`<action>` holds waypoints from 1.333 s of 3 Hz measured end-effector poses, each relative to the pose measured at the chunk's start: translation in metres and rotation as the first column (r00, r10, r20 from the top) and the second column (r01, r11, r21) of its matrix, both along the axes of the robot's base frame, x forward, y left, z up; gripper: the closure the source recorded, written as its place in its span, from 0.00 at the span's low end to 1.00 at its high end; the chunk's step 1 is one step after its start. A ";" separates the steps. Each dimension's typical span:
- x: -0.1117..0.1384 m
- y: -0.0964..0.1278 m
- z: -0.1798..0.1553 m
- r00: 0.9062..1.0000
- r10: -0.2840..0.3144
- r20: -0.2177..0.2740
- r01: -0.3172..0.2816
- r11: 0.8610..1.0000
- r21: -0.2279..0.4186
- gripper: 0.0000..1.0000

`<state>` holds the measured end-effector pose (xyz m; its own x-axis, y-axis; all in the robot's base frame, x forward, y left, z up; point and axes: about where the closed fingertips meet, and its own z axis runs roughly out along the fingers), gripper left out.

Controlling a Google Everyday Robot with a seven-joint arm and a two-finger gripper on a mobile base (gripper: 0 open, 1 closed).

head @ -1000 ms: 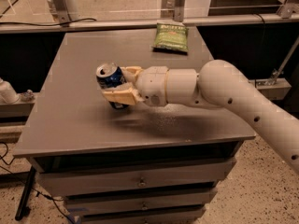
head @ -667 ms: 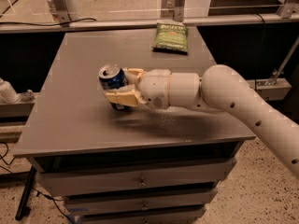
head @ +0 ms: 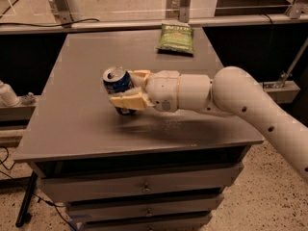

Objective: Pick pepsi can

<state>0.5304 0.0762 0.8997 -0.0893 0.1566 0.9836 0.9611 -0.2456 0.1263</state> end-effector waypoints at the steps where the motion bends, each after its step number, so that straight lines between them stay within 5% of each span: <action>1: -0.002 -0.004 0.003 1.000 -0.010 0.008 0.010 1.000 -0.004 0.13; 2: -0.002 -0.005 -0.004 1.000 -0.023 -0.010 0.024 1.000 0.003 0.00; 4: -0.001 -0.014 -0.009 0.998 -0.060 -0.018 0.060 0.998 -0.007 0.00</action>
Offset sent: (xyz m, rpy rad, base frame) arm -0.0008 -0.0095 -0.0122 -0.0036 -0.0263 -0.0403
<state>0.5291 0.0627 0.8911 -0.0617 0.1674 0.9840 0.9469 -0.3020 0.1107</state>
